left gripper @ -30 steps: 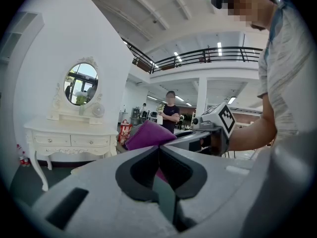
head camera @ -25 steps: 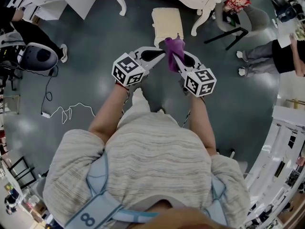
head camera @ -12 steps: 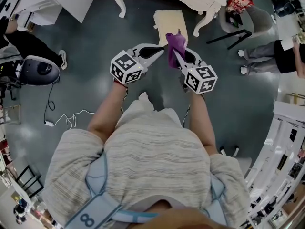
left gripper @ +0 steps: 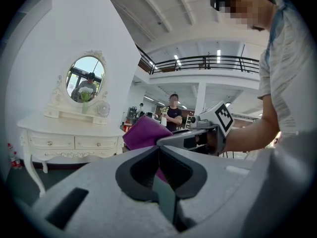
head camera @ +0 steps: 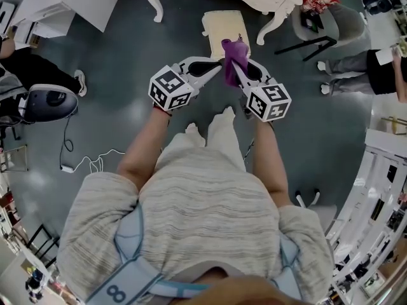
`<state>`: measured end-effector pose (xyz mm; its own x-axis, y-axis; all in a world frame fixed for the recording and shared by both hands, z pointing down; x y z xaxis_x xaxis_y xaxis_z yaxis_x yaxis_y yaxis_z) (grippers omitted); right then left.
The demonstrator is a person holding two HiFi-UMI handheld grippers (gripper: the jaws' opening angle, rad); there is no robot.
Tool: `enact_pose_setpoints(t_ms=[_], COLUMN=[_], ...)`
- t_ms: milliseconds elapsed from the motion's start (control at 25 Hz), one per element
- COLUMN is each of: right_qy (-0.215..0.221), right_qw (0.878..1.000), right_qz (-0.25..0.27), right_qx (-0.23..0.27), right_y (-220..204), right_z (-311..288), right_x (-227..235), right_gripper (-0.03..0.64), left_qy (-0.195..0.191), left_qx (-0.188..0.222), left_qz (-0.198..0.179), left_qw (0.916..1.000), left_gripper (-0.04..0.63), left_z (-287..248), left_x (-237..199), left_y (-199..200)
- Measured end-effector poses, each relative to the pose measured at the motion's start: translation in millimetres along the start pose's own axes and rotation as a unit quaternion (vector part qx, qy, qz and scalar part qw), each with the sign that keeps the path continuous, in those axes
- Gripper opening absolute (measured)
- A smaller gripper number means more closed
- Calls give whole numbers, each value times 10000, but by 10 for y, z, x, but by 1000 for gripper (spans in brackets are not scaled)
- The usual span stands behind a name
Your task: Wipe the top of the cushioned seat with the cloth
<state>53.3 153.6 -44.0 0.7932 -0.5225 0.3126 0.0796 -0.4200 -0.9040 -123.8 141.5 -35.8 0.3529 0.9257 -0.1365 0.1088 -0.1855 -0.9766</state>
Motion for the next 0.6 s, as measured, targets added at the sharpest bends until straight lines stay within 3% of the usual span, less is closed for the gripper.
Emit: enact_pose_setpoints(t_ms=[600], right_qy=[250], right_qw=[9995], right_qz=[-140], right_qx=[-140], right_y=[351], right_z=[-412], right_x=[1133], right_gripper=[58], left_qy=[165], left_qx=[-153], left_qz=[74], left_qw=[9997], left_gripper=[12], left_z=[-944], left_x=[-662], left_y=[195])
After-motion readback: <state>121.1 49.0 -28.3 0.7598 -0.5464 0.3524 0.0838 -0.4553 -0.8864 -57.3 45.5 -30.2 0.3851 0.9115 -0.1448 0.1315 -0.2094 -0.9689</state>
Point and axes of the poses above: the fingertips, and each gripper's own axes: z backward along the fingers, x to its right, y out of its top, the point moved 9 cm from there along z, backward along the fingers, and after that the axes turned 5 degrees about -z, right-handed, at the moved point
